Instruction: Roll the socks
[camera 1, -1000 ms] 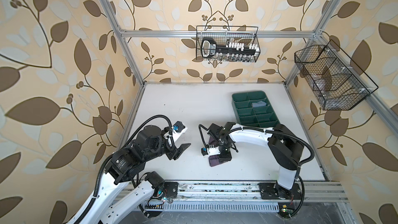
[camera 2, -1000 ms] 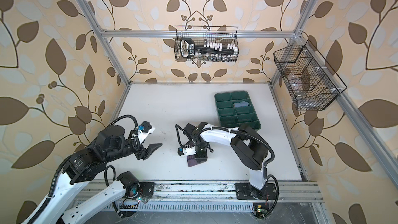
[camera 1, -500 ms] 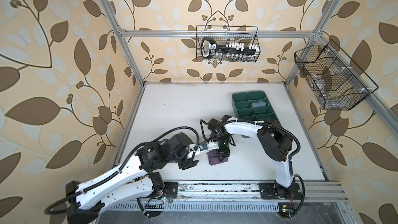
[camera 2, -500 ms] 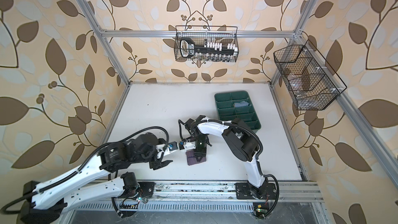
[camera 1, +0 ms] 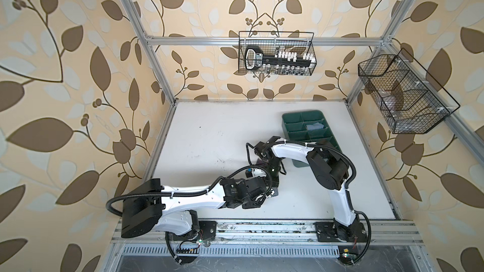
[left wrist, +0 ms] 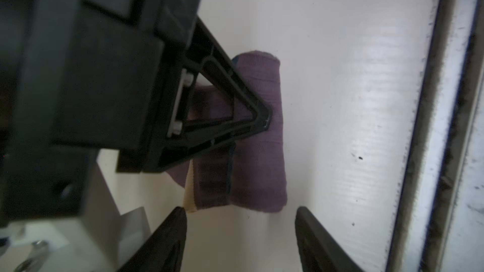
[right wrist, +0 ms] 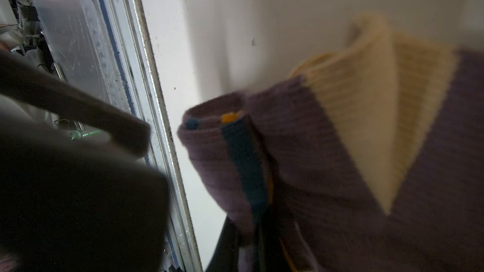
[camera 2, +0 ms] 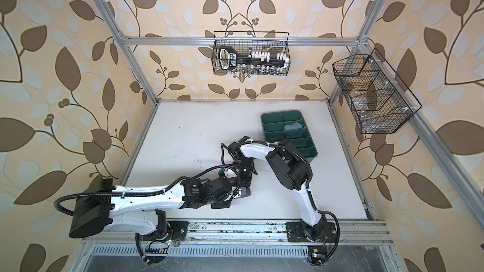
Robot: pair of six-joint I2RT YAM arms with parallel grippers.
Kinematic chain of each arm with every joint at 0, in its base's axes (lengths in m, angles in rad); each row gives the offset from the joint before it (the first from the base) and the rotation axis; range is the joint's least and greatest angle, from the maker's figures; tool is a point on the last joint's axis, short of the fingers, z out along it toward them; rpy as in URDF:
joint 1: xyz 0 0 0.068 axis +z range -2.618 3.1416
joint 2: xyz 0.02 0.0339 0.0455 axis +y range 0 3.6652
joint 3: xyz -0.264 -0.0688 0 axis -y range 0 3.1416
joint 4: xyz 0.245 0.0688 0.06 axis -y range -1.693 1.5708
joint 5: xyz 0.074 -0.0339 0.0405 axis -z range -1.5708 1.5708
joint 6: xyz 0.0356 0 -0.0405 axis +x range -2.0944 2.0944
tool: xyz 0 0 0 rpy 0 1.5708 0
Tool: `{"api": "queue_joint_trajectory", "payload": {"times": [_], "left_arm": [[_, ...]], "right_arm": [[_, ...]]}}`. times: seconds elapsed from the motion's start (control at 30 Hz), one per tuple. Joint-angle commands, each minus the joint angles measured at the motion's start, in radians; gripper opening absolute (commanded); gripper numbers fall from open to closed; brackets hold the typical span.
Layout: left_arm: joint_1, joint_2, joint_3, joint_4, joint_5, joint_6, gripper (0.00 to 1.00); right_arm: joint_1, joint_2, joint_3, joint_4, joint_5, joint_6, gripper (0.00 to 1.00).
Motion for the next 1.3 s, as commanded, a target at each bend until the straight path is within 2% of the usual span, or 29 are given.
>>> {"api": "queue_joint_trajectory", "payload": {"times": [0.0,0.13,0.27,0.43,0.53,0.6,0.7,0.8,0.87,0.97,1.07,1.13,1.27], "left_arm": [[-0.008,0.034,0.025,0.096,0.025,-0.017,0.67],[-0.009,0.095,0.025,0.119,0.061,-0.021,0.65],[-0.007,0.224,0.081,0.113,0.032,-0.029,0.51],[-0.003,0.328,0.150,0.066,0.036,-0.019,0.19],[0.000,0.348,0.176,0.016,0.065,0.003,0.06],[0.008,0.357,0.195,-0.026,0.087,0.022,0.00],[0.051,0.365,0.234,-0.113,0.176,0.063,0.00],[0.139,0.381,0.305,-0.240,0.365,0.100,0.00],[0.203,0.412,0.360,-0.312,0.484,0.110,0.00],[0.262,0.490,0.448,-0.411,0.577,0.123,0.00],[0.304,0.577,0.537,-0.498,0.646,0.133,0.00],[0.338,0.628,0.590,-0.550,0.692,0.136,0.00],[0.409,0.697,0.674,-0.622,0.774,0.140,0.00]], "right_arm": [[-0.014,0.076,-0.009,0.179,0.145,-0.022,0.00],[-0.022,0.069,-0.010,0.186,0.142,-0.016,0.00],[-0.022,0.058,-0.012,0.193,0.133,-0.015,0.01],[-0.025,0.024,-0.040,0.215,0.119,-0.009,0.03],[-0.032,-0.021,-0.067,0.250,0.111,0.009,0.10],[-0.044,-0.073,-0.088,0.282,0.092,0.020,0.15],[-0.076,-0.185,-0.133,0.346,0.064,0.047,0.30],[-0.133,-0.331,-0.204,0.440,0.031,0.086,0.46],[-0.188,-0.429,-0.259,0.507,0.014,0.139,0.50],[-0.291,-0.581,-0.330,0.656,0.053,0.270,0.52],[-0.392,-0.731,-0.395,0.800,0.157,0.416,0.54],[-0.448,-0.841,-0.444,0.875,0.276,0.486,0.55],[-0.456,-1.057,-0.566,0.959,0.472,0.515,0.54]]}}
